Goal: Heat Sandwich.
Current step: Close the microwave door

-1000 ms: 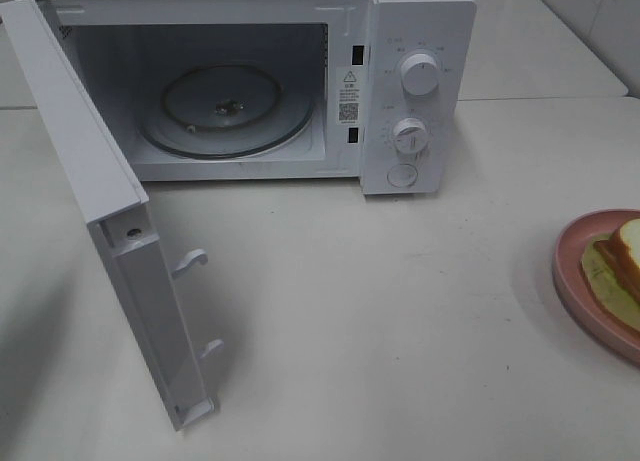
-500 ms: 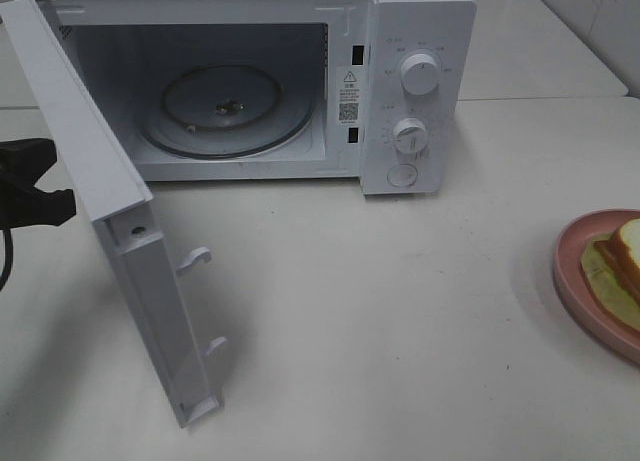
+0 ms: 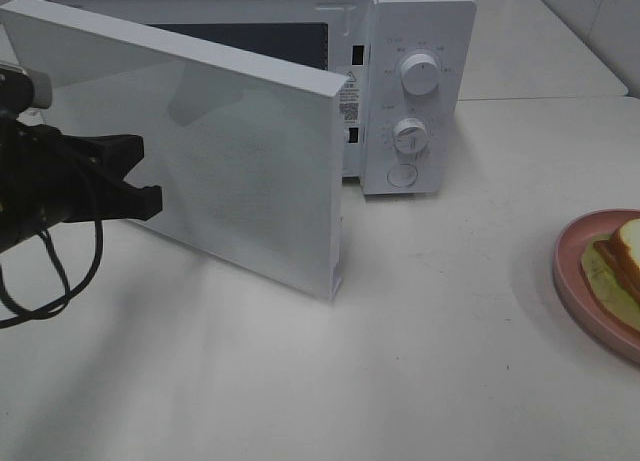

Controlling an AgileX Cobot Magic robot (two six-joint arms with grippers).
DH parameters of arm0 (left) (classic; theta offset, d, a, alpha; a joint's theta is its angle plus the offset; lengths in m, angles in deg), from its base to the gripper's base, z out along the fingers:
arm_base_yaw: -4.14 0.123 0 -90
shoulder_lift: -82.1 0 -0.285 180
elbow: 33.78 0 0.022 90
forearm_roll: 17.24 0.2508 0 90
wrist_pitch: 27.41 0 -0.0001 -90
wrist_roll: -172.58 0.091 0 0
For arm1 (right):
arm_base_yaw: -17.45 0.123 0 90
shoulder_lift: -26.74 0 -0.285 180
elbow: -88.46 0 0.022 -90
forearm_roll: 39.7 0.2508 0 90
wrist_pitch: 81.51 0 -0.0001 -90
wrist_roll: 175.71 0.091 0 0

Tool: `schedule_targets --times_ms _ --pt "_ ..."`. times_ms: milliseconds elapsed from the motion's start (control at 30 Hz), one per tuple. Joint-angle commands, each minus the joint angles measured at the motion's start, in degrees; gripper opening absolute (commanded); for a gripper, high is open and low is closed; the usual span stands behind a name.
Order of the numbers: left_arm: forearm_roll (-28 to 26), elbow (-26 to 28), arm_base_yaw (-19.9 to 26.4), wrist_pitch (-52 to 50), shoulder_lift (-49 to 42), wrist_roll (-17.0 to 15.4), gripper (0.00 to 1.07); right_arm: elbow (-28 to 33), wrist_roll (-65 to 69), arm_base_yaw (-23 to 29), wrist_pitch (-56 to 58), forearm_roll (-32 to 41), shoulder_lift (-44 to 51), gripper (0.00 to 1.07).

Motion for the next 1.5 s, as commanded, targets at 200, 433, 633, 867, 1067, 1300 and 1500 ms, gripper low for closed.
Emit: schedule_targets --times_ms 200,433,633,867,1067,1300,1500 --pt "-6.76 5.79 -5.21 -1.09 3.9 0.23 0.0 0.17 0.52 -0.46 -0.74 -0.11 1.55 0.76" --pt "-9.68 10.89 -8.94 -1.03 7.79 0.29 0.0 0.17 0.52 -0.46 -0.74 -0.11 1.55 0.76" --pt "-15.07 16.16 -11.97 -0.74 11.4 4.35 0.0 0.17 0.52 -0.46 -0.74 -0.11 1.55 0.76" --pt "-20.91 22.46 -14.67 -0.46 15.47 9.91 0.0 0.17 0.52 -0.46 -0.74 -0.11 1.55 0.76" --pt "-23.09 28.71 -15.07 2.58 18.62 13.41 0.0 0.17 0.52 -0.46 -0.74 -0.11 1.55 0.76" --pt "-26.59 34.32 -15.07 5.04 21.2 17.36 0.0 0.17 0.52 -0.46 -0.74 -0.11 1.55 0.76" --pt "-28.02 37.87 -14.55 5.9 23.15 18.28 0.0 0.17 0.52 -0.46 -0.74 -0.11 1.55 0.76"
